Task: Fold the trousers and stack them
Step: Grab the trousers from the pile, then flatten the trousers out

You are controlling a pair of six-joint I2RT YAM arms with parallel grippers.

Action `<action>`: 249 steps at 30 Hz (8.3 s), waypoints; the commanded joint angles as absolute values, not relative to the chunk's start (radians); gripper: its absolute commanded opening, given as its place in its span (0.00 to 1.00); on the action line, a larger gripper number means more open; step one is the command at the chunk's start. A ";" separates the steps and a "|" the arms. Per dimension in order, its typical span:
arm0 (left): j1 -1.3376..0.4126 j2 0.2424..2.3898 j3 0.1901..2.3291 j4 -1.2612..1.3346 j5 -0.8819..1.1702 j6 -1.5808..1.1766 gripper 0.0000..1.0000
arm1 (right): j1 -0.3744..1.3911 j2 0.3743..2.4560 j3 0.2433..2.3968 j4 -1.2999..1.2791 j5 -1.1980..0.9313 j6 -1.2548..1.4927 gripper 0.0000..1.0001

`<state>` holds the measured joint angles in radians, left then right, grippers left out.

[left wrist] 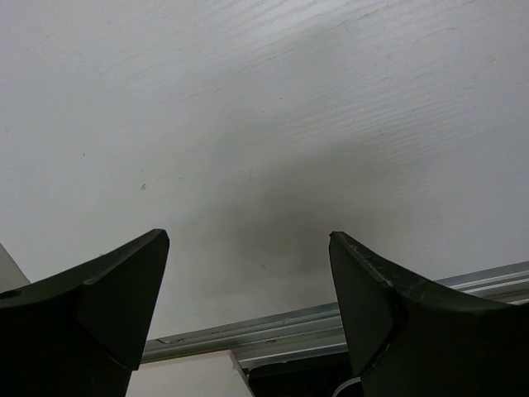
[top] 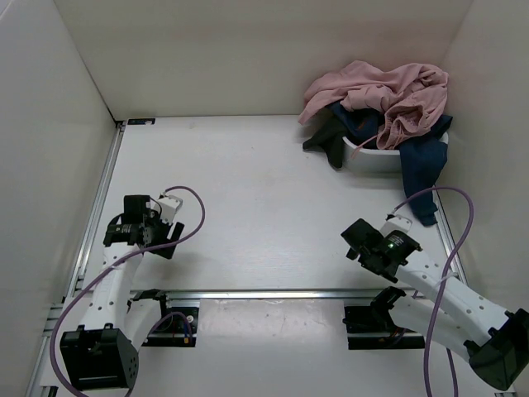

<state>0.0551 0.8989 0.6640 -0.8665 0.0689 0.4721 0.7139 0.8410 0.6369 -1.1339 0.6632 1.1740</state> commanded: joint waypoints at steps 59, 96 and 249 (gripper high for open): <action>0.026 1.359 1.224 -0.885 0.127 0.380 1.00 | 0.549 1.519 2.223 -0.258 0.200 0.187 0.00; -0.170 1.630 1.384 -0.876 0.122 0.445 1.00 | 0.405 1.856 1.517 -0.517 -0.210 0.462 0.98; 0.214 1.706 1.429 -1.086 0.042 0.513 0.14 | -0.118 1.219 1.345 -0.804 -0.184 0.420 0.00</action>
